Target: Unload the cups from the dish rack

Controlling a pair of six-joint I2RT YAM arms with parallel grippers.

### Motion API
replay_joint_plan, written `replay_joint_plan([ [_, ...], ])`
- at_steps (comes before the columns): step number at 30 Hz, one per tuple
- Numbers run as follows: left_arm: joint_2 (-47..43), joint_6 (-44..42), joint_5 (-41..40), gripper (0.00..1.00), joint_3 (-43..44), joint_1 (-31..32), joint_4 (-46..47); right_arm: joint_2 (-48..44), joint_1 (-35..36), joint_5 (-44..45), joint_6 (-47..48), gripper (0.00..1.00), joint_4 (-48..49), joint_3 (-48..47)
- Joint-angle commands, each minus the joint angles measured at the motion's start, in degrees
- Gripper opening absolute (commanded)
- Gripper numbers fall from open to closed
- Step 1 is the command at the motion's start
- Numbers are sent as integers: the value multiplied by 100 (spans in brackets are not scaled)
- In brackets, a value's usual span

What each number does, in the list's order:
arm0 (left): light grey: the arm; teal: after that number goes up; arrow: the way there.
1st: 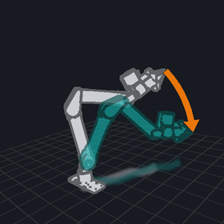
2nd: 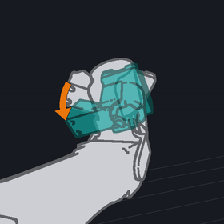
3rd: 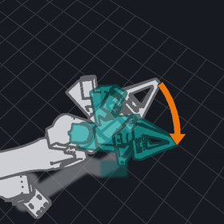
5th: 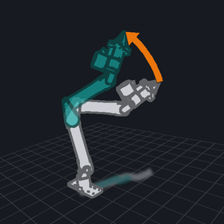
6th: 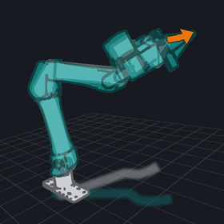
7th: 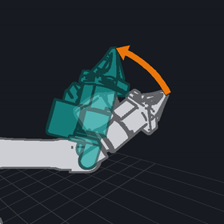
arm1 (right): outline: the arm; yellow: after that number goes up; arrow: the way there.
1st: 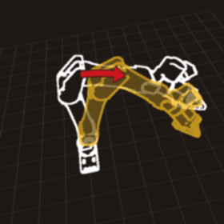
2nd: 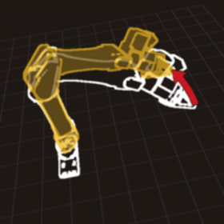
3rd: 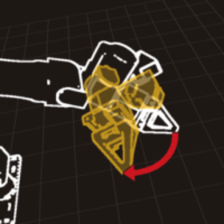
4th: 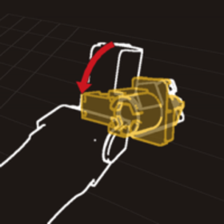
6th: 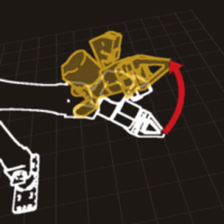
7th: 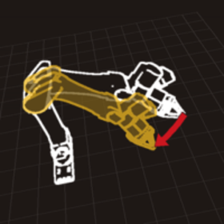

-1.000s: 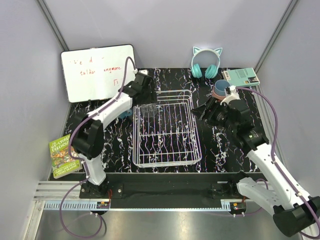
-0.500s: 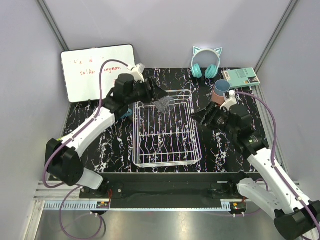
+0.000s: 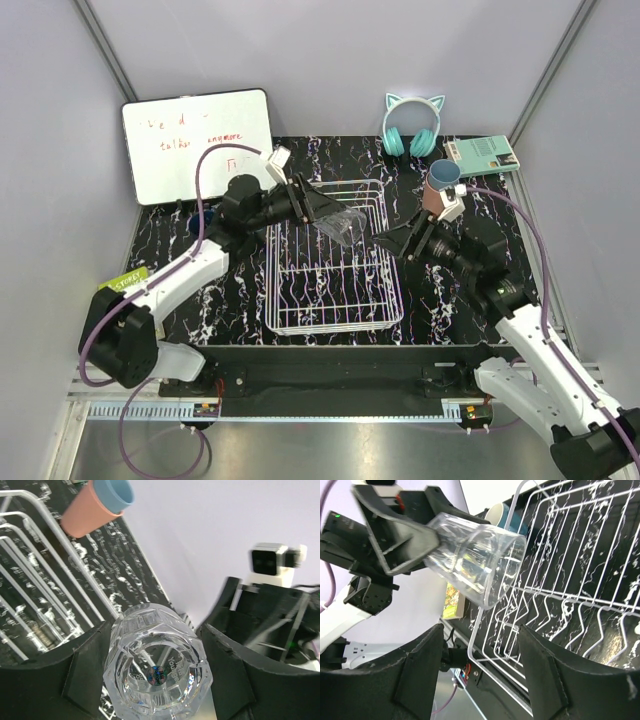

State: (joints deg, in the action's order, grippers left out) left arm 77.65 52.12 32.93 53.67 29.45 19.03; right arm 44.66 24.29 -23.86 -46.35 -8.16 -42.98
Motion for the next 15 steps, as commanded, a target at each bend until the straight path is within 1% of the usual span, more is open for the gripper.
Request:
replay_joint_plan([
  [1,-373,106,144,0,12,201,726,51,137,-295,-164,70,525,114],
  [6,-338,71,100,0,91,429,655,314,339,-260,-191,70,755,71],
  [11,-277,-79,12,0,100,772,550,587,506,-172,-103,70,764,-114],
  [12,-268,-53,12,0,74,842,593,674,558,-172,-94,70,990,-123],
  [15,-215,-17,29,0,65,1000,663,886,646,-154,-102,69,1184,-149],
])
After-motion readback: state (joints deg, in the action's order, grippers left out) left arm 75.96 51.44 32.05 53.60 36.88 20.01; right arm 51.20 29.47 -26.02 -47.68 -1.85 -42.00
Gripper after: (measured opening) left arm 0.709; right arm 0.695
